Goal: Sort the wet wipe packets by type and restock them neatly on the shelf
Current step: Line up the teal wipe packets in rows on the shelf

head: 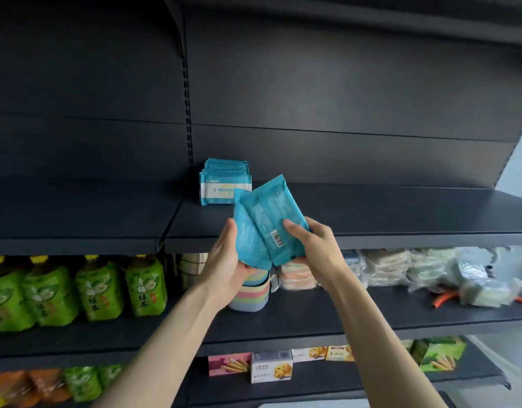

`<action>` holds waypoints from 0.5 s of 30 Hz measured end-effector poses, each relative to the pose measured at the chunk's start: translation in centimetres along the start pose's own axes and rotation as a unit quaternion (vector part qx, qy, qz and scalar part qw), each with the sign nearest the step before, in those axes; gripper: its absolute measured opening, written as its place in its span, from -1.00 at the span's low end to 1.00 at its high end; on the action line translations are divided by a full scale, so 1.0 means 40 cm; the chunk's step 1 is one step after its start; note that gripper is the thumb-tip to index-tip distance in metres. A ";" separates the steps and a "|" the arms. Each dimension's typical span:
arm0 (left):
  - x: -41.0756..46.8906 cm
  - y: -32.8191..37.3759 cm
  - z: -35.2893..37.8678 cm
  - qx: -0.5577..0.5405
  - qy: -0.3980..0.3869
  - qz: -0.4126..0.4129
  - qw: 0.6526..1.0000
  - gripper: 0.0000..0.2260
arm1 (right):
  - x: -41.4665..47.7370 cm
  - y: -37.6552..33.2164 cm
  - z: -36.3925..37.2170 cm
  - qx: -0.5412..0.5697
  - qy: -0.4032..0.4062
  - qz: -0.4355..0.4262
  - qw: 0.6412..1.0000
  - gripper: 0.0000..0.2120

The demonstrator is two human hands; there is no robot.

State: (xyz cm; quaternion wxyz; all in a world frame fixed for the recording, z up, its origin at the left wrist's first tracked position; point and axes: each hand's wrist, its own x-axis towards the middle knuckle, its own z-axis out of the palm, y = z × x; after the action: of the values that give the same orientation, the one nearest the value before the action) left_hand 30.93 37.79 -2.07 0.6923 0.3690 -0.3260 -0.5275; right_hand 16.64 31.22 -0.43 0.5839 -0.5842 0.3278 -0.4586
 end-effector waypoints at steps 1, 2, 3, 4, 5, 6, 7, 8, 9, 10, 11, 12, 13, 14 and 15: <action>0.013 0.003 0.008 -0.005 -0.008 -0.004 1.000 -0.58 | 0.010 -0.005 -0.007 0.006 0.011 -0.003 1.000 -0.82; 0.028 0.006 0.018 -0.010 -0.014 -0.005 1.000 -0.58 | 0.020 -0.009 -0.016 0.011 0.020 -0.010 1.000 -0.81; 0.041 0.010 0.030 -0.016 -0.023 -0.004 1.000 -0.60 | 0.030 -0.012 -0.026 0.015 0.028 -0.017 0.999 -0.82; 0.053 0.012 0.043 -0.025 -0.028 -0.003 0.999 -0.63 | 0.041 -0.014 -0.037 0.016 0.038 -0.023 0.999 -0.83; 0.066 0.012 0.055 -0.036 -0.033 -0.001 0.999 -0.66 | 0.054 -0.015 -0.049 0.019 0.046 -0.026 0.998 -0.84; 0.079 0.011 0.066 -0.045 -0.042 0.001 0.998 -0.70 | 0.068 -0.017 -0.063 0.022 0.055 -0.028 0.998 -0.84; 0.092 0.009 0.078 -0.051 -0.053 0.005 0.997 -0.73 | 0.083 -0.018 -0.077 0.022 0.064 -0.029 0.997 -0.85; 0.105 0.009 0.089 -0.052 -0.065 0.010 0.997 -0.75 | 0.098 -0.021 -0.090 0.020 0.068 -0.033 0.997 -0.85; 0.117 0.007 0.100 -0.046 -0.075 0.015 0.996 -0.75 | 0.114 -0.020 -0.104 0.019 0.070 -0.034 0.997 -0.85; 0.132 0.003 0.112 -0.036 -0.083 0.019 0.996 -0.74 | 0.130 -0.021 -0.118 0.020 0.067 -0.033 0.997 -0.85; 0.149 -0.004 0.125 -0.024 -0.084 0.021 0.996 -0.71 | 0.147 -0.021 -0.132 0.027 0.060 -0.028 0.997 -0.83; 0.166 -0.011 0.140 -0.011 -0.075 0.019 0.997 -0.70 | 0.164 -0.020 -0.147 0.038 0.051 -0.022 0.998 -0.81; 0.185 -0.018 0.158 -0.002 -0.056 0.018 0.998 -0.69 | 0.181 -0.023 -0.163 0.054 0.038 -0.013 0.998 -0.80; 0.204 -0.026 0.174 0.003 -0.032 0.016 0.999 -0.69 | 0.196 -0.029 -0.180 0.073 0.021 -0.004 0.997 -0.79; 0.225 -0.036 0.188 0.004 -0.010 0.013 1.000 -0.71 | 0.211 -0.036 -0.197 0.091 0.004 0.006 0.996 -0.78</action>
State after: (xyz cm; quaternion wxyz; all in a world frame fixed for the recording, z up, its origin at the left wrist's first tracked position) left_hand 26.00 27.54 1.12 0.6947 0.3618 -0.3397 -0.5206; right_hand 12.28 20.61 1.47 0.6361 -0.5247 0.2910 -0.4852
